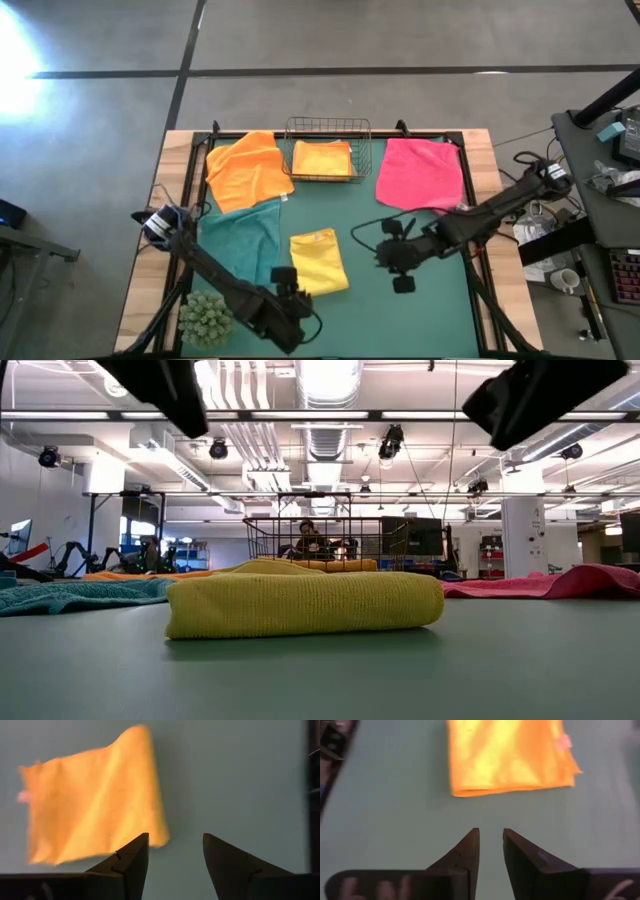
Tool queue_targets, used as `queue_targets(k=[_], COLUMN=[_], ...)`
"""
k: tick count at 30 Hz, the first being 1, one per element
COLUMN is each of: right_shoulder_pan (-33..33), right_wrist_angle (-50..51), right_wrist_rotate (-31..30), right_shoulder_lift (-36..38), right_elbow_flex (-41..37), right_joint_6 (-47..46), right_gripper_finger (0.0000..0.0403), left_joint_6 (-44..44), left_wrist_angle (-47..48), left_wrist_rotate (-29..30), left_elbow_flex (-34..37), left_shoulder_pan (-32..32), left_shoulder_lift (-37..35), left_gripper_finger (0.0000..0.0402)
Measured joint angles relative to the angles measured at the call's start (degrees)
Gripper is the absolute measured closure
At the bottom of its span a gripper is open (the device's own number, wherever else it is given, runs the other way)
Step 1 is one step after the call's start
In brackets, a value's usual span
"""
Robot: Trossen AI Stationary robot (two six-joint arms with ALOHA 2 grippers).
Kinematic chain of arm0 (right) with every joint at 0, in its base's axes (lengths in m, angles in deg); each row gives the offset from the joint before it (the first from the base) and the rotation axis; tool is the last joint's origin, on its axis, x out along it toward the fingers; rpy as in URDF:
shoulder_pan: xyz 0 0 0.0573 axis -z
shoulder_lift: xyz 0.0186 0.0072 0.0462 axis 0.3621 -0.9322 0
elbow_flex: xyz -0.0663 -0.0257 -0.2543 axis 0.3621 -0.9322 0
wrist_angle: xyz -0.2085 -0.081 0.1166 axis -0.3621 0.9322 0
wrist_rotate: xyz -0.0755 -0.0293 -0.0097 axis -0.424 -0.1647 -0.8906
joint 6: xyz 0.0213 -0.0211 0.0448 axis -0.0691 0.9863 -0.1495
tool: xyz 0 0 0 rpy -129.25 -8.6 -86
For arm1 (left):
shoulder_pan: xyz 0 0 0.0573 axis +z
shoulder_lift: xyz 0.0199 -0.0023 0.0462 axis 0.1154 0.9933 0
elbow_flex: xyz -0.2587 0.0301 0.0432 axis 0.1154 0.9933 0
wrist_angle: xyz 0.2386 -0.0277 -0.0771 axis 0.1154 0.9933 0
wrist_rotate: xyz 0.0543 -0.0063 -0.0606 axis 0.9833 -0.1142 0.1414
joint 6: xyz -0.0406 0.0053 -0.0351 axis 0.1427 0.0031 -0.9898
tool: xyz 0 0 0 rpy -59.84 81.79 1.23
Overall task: Fold microfiber towels
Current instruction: Put the yellow microfiber cloth into the wire basket
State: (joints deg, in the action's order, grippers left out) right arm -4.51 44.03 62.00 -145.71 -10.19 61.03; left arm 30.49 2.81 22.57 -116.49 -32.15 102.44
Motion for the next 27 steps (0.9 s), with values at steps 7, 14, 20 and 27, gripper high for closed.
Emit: queue_targets(k=[7,14,20,27], right_shoulder_pan=[-3.54,-3.63,-3.72,-3.63], right_wrist_angle=[-3.56,-6.54,-6.95,-6.54], right_wrist_rotate=[0.31,0.47,1.36,1.31], right_shoulder_lift=[-1.78,-7.74,-14.18,-21.60], right_elbow_flex=[-2.61,-1.19,3.71,9.84], right_joint_6=[0.49,2.50,9.27,17.63], right_gripper_finger=[0.0310,0.0278,0.0239,0.0221], left_joint_6=[-1.38,-1.40,-1.44,2.00], left_wrist_angle=[-4.02,-5.15,-4.20,-4.45], left_wrist_rotate=[0.79,1.11,3.20,5.18], left_elbow_flex=[2.56,2.46,2.48,2.52], left_shoulder_pan=[-0.81,-0.72,-1.08,-0.47], left_shoulder_lift=[1.58,3.91,5.23,7.27], left_gripper_finger=[0.0230,0.0230,0.0230,0.0230])
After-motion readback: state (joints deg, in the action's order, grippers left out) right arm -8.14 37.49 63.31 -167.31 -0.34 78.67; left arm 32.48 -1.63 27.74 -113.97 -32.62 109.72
